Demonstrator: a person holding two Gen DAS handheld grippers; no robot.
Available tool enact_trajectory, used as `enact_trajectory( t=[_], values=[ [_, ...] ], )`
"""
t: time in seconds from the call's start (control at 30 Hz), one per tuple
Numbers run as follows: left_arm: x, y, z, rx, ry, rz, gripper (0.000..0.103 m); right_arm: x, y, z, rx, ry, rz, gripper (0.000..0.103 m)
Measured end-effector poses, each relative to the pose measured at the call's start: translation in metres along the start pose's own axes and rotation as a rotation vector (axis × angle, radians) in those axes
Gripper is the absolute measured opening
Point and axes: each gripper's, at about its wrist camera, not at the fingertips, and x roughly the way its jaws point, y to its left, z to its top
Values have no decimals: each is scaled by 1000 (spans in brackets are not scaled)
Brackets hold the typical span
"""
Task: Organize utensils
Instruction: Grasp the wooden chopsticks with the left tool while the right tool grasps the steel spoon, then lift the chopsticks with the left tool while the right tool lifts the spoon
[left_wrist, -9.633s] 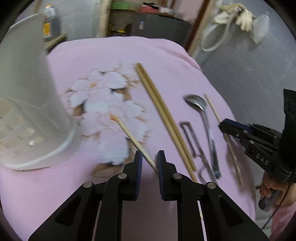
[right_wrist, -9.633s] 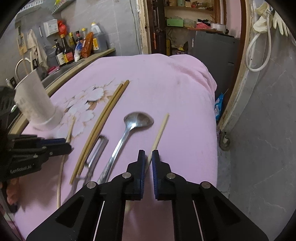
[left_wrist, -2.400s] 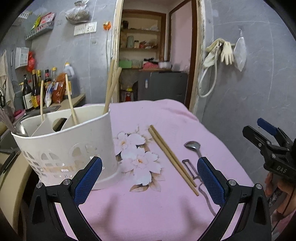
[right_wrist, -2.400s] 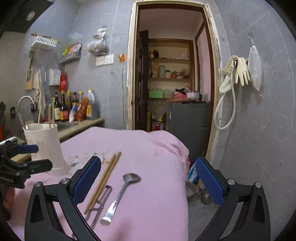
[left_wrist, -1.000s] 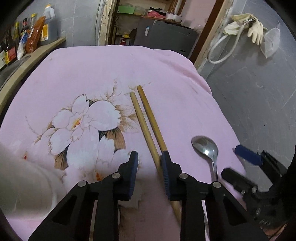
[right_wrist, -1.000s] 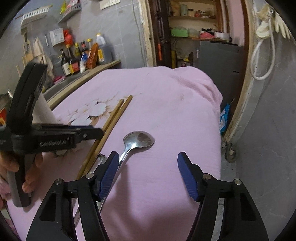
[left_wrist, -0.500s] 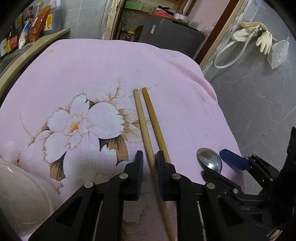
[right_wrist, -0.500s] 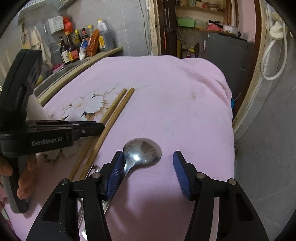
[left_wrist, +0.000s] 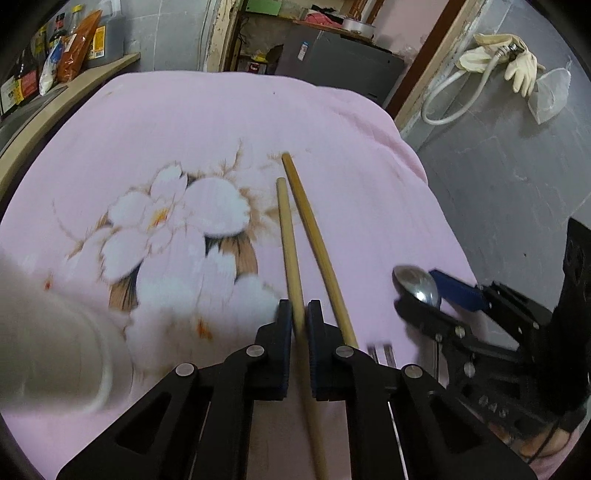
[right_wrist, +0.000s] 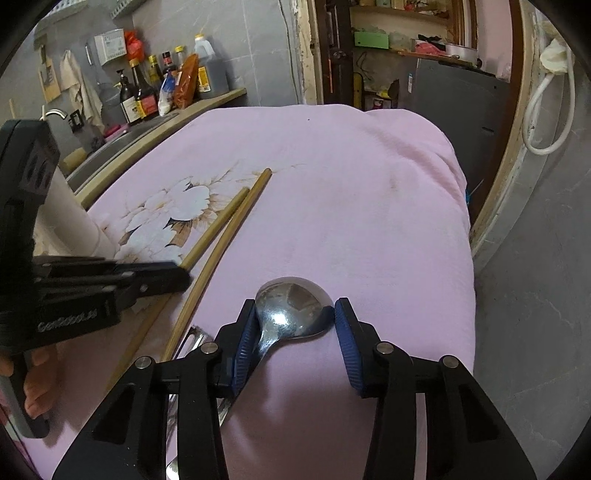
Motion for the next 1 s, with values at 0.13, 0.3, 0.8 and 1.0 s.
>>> enact_trajectory(
  t=[0.13, 0.3, 0.8, 1.0],
  values=[
    [-14, -2, -20, 43, 23, -13, 6, -12, 6, -11, 0, -27, -7, 39],
    [-29, -2, -38, 94, 57, -21, 6, -33, 21, -33, -30, -67, -18, 39],
    [-39, 4, -50, 122, 32, -98, 5, -69, 55, -66, -114, -223, -101, 39],
    [-74, 2, -69, 147, -130, -152, 4, -91, 84, -78, -236, -377, -204, 39]
  ],
)
